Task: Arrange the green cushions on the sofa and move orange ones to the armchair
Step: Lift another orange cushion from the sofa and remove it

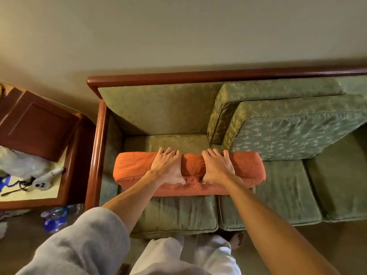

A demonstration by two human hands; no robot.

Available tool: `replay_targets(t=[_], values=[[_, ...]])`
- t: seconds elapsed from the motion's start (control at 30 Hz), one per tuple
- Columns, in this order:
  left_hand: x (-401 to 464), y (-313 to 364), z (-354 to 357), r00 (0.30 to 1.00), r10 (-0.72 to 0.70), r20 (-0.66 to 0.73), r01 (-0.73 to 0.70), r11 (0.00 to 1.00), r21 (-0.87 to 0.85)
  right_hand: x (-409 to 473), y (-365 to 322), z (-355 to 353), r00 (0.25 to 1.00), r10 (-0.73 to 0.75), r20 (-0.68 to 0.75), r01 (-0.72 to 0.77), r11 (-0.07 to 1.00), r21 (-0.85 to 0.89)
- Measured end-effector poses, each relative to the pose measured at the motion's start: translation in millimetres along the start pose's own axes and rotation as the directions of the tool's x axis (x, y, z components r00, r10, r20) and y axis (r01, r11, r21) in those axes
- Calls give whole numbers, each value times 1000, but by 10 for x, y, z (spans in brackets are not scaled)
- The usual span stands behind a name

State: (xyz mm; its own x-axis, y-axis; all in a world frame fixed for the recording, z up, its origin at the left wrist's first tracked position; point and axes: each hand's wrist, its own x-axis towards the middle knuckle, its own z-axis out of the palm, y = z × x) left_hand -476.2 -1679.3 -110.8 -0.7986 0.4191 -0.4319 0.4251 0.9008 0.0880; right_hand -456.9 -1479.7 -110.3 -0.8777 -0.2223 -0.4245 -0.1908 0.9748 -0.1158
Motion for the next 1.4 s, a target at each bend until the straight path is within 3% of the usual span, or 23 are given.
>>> replay_targets(t=[1.0, 1.2, 1.4], values=[[-468, 240, 103, 998, -57, -3, 57, 998, -41, -414, -108, 132, 999, -29, 23, 29, 1000, -2], [-1026, 443, -98, 984, -176, -31, 172, 980, -104, -709, -148, -112, 981, -190, 33, 192, 979, -68], [-2178, 776, -230, 916, -398, -50, 374, 893, -251, -1325, -496, -592, 856, -512, 77, 517, 839, -170]])
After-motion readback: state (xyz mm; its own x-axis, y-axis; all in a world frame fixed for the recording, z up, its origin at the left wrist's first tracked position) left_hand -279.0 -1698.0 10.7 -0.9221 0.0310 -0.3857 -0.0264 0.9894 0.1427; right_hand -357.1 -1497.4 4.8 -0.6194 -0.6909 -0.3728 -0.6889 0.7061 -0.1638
